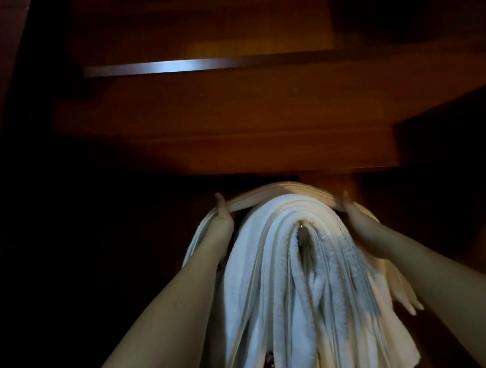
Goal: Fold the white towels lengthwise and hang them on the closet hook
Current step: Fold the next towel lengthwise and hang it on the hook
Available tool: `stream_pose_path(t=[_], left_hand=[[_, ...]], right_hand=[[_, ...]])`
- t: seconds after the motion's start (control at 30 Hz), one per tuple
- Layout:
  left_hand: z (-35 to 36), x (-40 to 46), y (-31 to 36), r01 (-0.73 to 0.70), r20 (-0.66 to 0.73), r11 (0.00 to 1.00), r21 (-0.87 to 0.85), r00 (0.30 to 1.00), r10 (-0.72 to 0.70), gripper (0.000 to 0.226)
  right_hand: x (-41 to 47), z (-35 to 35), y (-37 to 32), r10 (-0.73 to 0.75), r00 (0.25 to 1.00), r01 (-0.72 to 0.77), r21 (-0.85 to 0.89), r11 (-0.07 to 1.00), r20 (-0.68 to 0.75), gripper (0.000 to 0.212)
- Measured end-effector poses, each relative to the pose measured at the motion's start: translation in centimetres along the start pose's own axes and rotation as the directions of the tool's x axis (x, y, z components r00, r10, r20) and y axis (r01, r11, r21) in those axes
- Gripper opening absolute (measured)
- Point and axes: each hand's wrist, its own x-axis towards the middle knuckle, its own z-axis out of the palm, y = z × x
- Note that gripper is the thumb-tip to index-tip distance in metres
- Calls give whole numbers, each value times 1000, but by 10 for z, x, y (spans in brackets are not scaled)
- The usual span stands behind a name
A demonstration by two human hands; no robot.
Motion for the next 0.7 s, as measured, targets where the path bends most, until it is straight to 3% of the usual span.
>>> stream_pose_path(t=[0.03, 0.07, 0.13, 0.2, 0.27, 0.43, 0.53, 0.7], left_hand=[[-3, 3, 0, -23, 39, 1000, 21, 999, 22, 120], [-3, -5, 5, -41, 79, 986, 163, 996, 28, 131], [-10, -6, 4, -124, 119, 888, 442, 990, 78, 124], [-13, -4, 4, -127, 89, 888, 443, 991, 97, 103], [-14, -13, 5, -128, 74, 898, 421, 992, 107, 96], [-34, -38, -16, -69, 190, 940, 335, 982, 4, 108], [-54, -42, -26, -24, 146, 972, 234, 989, -11, 115], [-76, -40, -31, 34, 128, 984, 173, 990, -56, 113]], right_hand=[[-1, 3, 1, 1, 1000, -1, 6, 1000, -4, 96], [-1, 6, 1, -2, 1000, 2, 9, 1000, -7, 96], [0, 11, -1, -10, 1000, 10, 10, 1000, -17, 97], [0, 13, -4, -7, 1000, 7, 1, 1000, -19, 100], [-1, 14, -4, -2, 1000, 2, -2, 1000, -4, 99], [-11, 13, 8, -25, 999, 26, 51, 998, -20, 68], [-16, 14, 16, -27, 999, 30, 123, 992, -29, 60], [-25, 14, 14, 48, 998, -36, 249, 968, -42, 81]])
